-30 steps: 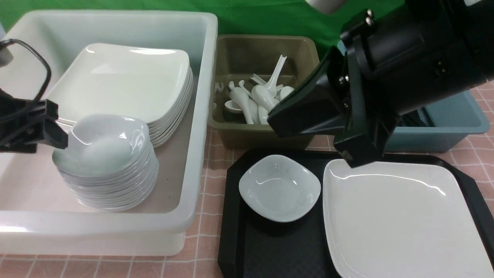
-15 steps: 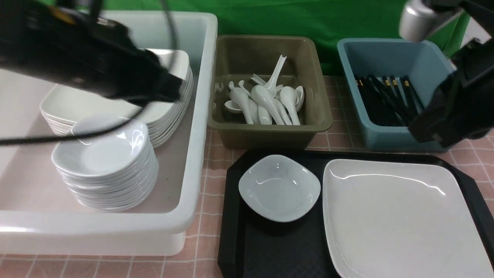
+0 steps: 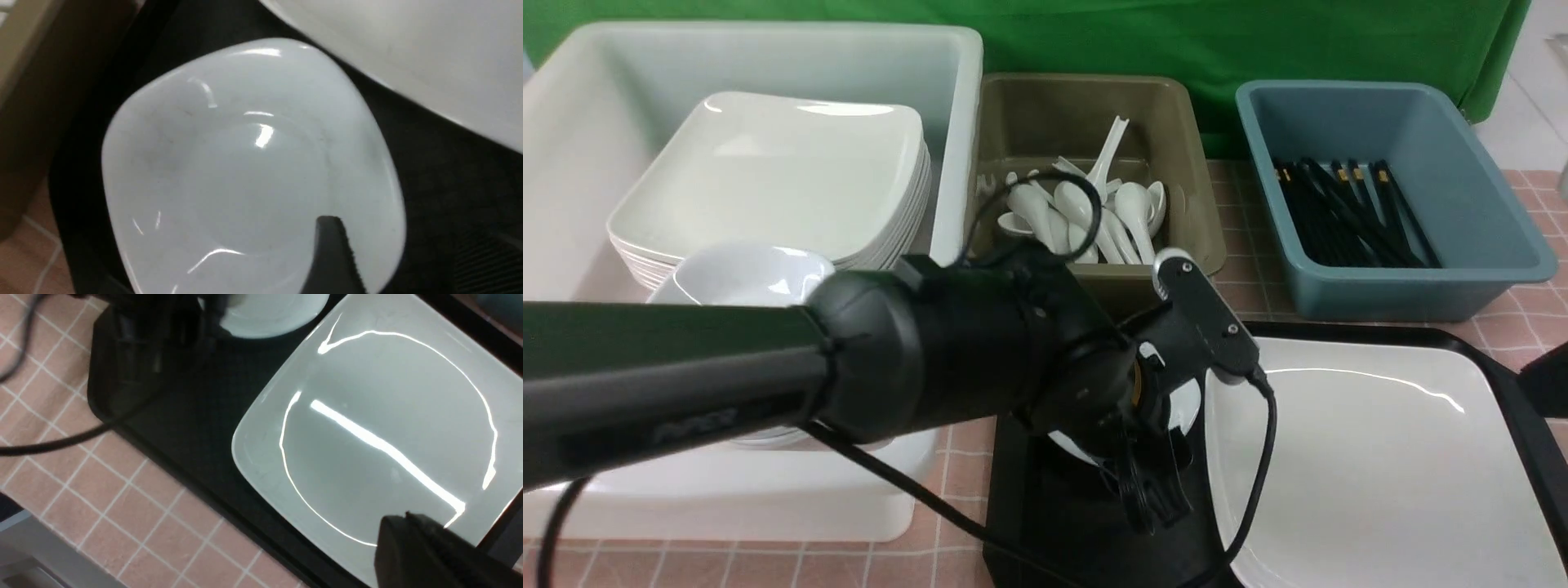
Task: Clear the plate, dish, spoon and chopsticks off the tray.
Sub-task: Use the left arm to grab a small plate from the dinner plate, then use the left arm to put the small plate into the large storage box on the left, then use the left arm to grab a plate from the dinner plate, then use the left arm to put the plate into the large storage box on the left
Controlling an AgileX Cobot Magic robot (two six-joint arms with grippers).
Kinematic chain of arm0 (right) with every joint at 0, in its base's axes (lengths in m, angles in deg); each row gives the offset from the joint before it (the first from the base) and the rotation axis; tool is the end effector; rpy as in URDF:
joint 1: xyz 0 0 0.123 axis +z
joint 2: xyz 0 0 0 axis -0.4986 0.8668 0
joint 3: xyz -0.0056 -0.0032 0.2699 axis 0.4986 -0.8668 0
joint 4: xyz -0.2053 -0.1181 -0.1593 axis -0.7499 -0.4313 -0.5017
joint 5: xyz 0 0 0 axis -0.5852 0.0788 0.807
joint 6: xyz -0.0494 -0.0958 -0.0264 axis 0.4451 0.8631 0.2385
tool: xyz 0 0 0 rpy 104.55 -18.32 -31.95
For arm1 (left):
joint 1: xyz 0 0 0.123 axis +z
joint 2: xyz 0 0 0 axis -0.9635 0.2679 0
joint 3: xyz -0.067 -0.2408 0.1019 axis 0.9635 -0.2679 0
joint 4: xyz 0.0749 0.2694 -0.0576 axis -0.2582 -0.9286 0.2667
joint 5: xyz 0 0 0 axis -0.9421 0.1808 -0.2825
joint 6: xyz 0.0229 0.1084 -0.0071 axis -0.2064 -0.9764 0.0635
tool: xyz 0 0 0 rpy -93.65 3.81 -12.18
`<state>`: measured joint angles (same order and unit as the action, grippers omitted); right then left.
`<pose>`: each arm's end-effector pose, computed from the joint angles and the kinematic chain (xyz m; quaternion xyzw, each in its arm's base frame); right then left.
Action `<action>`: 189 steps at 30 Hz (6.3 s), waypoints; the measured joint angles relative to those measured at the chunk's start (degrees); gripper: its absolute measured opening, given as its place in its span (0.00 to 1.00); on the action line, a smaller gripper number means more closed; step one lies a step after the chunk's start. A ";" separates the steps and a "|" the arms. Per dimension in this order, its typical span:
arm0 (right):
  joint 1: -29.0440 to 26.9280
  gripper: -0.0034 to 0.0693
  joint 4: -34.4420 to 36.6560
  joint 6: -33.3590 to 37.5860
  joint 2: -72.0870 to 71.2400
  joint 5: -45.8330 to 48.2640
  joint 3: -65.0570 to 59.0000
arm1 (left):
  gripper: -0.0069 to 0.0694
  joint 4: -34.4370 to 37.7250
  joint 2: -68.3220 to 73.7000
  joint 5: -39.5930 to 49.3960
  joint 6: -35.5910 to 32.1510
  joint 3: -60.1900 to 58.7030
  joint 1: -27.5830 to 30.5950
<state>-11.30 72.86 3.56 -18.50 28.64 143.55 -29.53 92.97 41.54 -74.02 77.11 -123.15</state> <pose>0.2373 0.0872 0.3696 -0.2952 0.8941 0.0348 0.3351 0.2882 -0.3101 0.1399 0.4988 0.8255 -0.0257 0.2627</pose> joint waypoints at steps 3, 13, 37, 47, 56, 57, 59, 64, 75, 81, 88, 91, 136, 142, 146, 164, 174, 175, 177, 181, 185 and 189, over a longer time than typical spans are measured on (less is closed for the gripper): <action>0.00 0.09 0.06 0.00 -2.23 -0.85 -0.07 | 0.74 -1.99 3.20 -0.97 0.26 0.00 0.18; 0.00 0.09 0.07 0.00 -3.61 -1.73 -0.37 | 0.63 -5.13 6.54 -5.44 0.44 0.07 1.36; 0.62 0.09 15.47 7.10 -3.22 -12.92 -0.37 | 0.11 -0.25 -13.65 17.42 4.69 16.20 4.26; 12.41 0.09 26.41 13.66 11.50 -16.35 10.43 | 0.11 -2.09 -26.04 25.57 4.87 13.30 25.54; 17.67 0.09 26.60 8.39 27.08 -12.58 27.13 | 0.11 0.59 -26.20 19.01 4.29 -1.42 32.54; 17.67 0.09 26.28 7.73 28.30 -12.19 28.27 | 0.11 0.94 -26.20 18.07 4.29 -2.63 32.54; 17.67 0.09 25.81 7.22 29.90 -11.76 29.59 | 0.11 1.48 -26.15 15.86 3.77 -4.69 32.54; 17.67 0.09 25.43 7.16 30.99 -10.93 30.44 | 0.14 3.85 -25.70 13.01 -0.15 -6.47 32.56; 17.67 0.09 12.42 3.30 29.40 -5.04 30.62 | 0.66 9.95 -27.47 13.03 -1.18 -6.52 32.56; 14.10 0.09 -2.80 -1.39 22.84 1.95 30.38 | 0.48 23.34 -29.69 14.39 -3.51 -2.14 27.96; 1.11 0.09 -6.47 -2.85 10.20 1.95 19.66 | 0.10 33.87 -18.83 18.71 -7.10 8.84 15.35; -4.79 0.09 -6.79 -3.22 2.58 1.84 10.41 | 0.10 34.61 -8.69 21.44 -5.85 14.94 11.98; -7.81 0.09 -6.33 -4.68 -10.61 -4.31 -1.54 | 0.39 38.11 27.29 1.76 -8.81 33.60 8.21; -7.81 0.09 -6.33 -4.68 -10.61 -4.31 -1.54 | 0.32 38.85 26.87 2.65 -7.26 33.65 8.49; -7.81 0.09 -6.33 -4.68 -10.61 -4.39 -1.54 | 0.28 36.67 24.40 6.65 -7.06 33.54 8.38; -7.81 0.09 -0.22 -3.35 -10.61 -4.52 0.48 | 0.10 25.48 0.79 16.90 -8.22 33.28 8.80; -7.81 0.09 17.84 7.43 -4.24 -5.00 5.02 | 0.10 31.47 -11.29 18.08 -9.48 33.16 25.65; -7.81 0.09 18.45 7.79 -3.71 -4.98 5.58 | 0.10 32.29 -11.73 18.13 -9.87 33.16 27.35; -7.81 0.09 22.40 10.10 0.13 -4.98 8.63 | 0.10 38.43 -14.72 18.48 -11.89 33.16 35.14; -6.81 0.09 24.95 11.25 4.19 -5.12 12.97 | 0.10 44.57 -17.16 19.07 -13.63 33.16 46.38; -0.33 0.09 25.28 12.08 10.44 -5.13 19.46 | 0.10 50.43 -17.75 19.78 -14.04 33.16 60.98; 5.30 0.09 24.59 11.83 15.38 -5.19 24.63 | 0.11 53.69 -16.88 19.11 -14.96 31.90 68.83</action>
<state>-6.00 97.44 15.38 -3.12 23.45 168.18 24.16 76.10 60.65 -88.98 109.01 -54.32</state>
